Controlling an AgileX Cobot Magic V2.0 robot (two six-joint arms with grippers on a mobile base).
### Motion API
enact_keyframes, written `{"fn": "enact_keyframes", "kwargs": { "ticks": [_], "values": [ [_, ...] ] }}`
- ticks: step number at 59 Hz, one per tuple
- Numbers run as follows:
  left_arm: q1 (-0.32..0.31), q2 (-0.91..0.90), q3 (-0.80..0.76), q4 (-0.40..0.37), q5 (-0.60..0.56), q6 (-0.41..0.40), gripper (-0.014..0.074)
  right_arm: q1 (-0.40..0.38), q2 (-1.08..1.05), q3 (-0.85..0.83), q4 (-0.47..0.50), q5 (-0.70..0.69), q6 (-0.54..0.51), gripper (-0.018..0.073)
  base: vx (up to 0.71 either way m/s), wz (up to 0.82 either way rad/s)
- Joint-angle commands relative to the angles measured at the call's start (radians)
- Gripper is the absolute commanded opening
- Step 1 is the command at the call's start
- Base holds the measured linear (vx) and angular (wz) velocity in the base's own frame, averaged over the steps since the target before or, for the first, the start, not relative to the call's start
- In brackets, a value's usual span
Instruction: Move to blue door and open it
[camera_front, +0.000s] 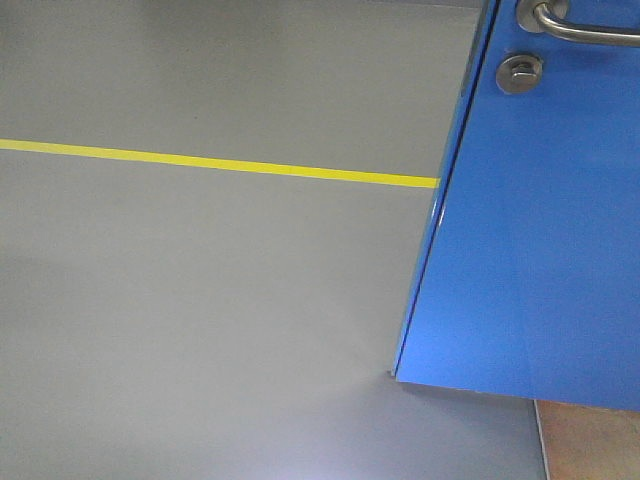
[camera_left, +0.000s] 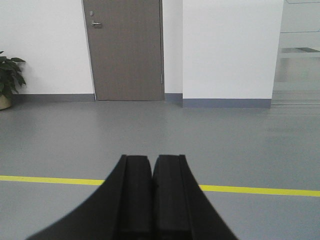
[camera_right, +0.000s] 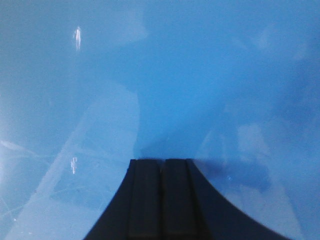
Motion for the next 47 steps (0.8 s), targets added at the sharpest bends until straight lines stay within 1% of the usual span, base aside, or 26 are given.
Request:
{"fn": "enact_keyframes", "kwargs": {
  "ticks": [1, 47],
  "values": [
    [0.001, -0.013, -0.027, -0.002, -0.081, -0.007, 0.0073, 0.0, -0.04, -0.031, 0.014, -0.049, -0.009, -0.0001, 0.09, -0.06],
    [0.001, -0.013, -0.027, -0.002, -0.081, -0.007, 0.0073, 0.0, -0.04, -0.031, 0.014, -0.046, -0.009, -0.0001, 0.05, -0.04]
  ]
}}
